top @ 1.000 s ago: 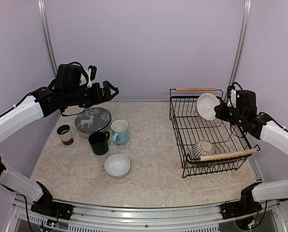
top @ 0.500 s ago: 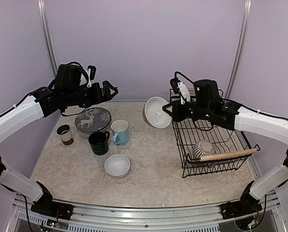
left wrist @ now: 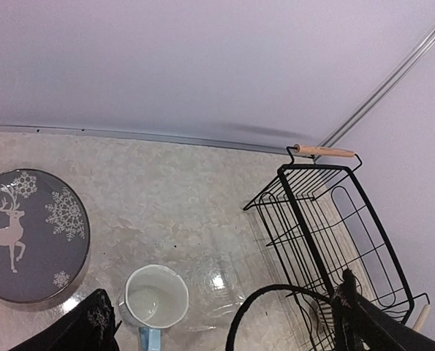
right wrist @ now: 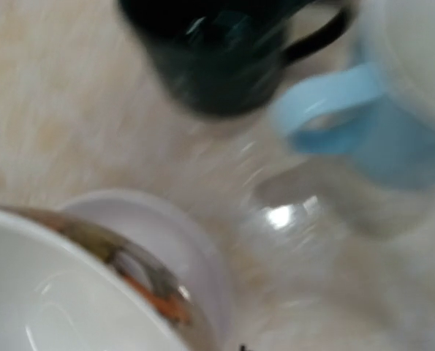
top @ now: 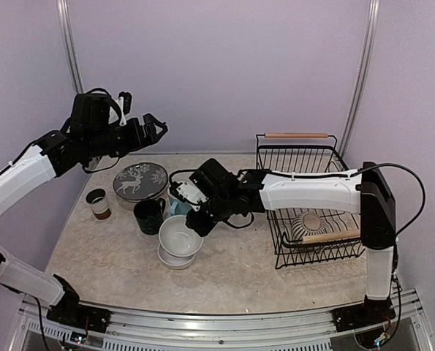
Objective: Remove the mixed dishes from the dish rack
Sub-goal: Place the bowl in the bowl.
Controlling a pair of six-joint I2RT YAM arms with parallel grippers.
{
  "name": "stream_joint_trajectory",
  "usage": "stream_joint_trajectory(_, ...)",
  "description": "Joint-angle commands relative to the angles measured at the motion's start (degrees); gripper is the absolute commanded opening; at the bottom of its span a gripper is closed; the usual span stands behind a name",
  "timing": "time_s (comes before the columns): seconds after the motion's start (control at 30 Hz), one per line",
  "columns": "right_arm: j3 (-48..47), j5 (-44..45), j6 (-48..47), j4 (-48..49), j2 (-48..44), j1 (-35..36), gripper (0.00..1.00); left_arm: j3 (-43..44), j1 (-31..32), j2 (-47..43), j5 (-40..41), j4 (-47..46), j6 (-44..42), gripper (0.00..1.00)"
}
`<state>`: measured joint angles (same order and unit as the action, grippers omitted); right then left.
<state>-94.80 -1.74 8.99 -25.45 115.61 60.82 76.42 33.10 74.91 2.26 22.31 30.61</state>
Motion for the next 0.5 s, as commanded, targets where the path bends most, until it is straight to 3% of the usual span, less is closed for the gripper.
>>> stream_joint_trajectory(0.0, -4.96, -1.69, -0.65, -3.65, 2.04, 0.84, 0.00, -0.40, -0.81, -0.41, -0.64, -0.42, 0.47, 0.99)
stream_joint_trajectory(0.47, -9.75, -1.52, 0.92, -3.98, 7.45, 1.04, 0.00, -0.40, -1.02, 0.23, -1.17, -0.46, 0.59, 0.99)
